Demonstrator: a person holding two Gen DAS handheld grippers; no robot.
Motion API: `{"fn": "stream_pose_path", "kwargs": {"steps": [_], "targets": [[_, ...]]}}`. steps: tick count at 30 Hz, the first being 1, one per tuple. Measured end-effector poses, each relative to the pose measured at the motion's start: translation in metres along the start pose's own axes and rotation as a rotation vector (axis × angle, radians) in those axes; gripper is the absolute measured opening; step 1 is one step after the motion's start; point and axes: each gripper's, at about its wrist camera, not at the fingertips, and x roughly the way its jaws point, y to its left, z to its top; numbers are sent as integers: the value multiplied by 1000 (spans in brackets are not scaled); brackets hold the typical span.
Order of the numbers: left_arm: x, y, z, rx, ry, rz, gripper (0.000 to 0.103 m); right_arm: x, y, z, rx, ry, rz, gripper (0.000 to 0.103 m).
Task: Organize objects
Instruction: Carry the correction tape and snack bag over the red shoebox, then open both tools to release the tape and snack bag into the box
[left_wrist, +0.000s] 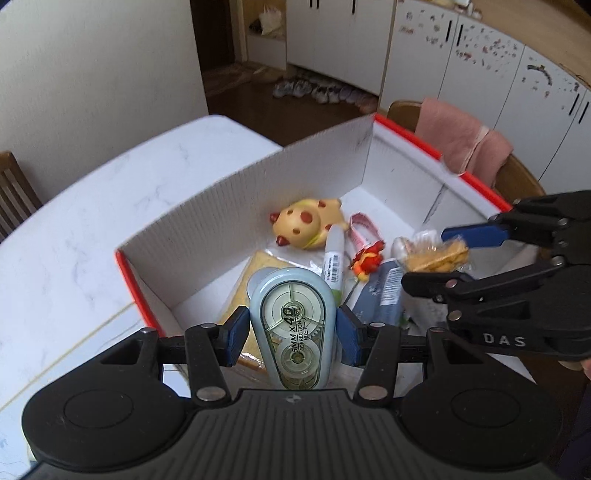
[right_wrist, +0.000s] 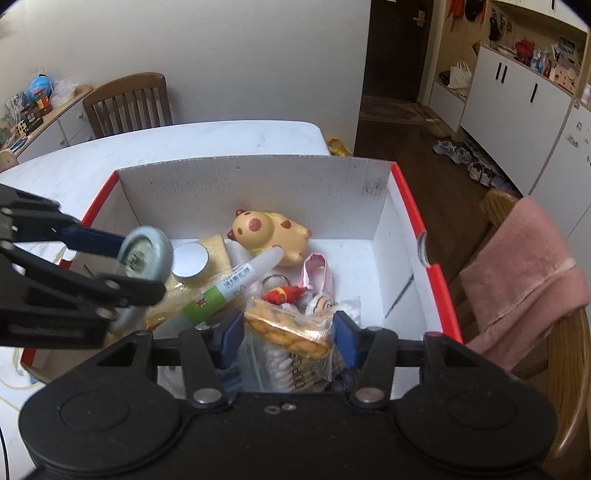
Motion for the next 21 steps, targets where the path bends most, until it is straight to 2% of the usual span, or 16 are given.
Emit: {"fn": "stream_pose_path", "kwargs": {"steps": [12,17,21], "targets": [[27,-2,6,26,49,37,50,26,-5,9,-4,16,-3,53],[36,-3,6,19,76,24,51,25,-9,9,-7,21,-8,63],[37,-2,7,6,75,20,51,21,-12,8,-13,23,-5,68]]}}
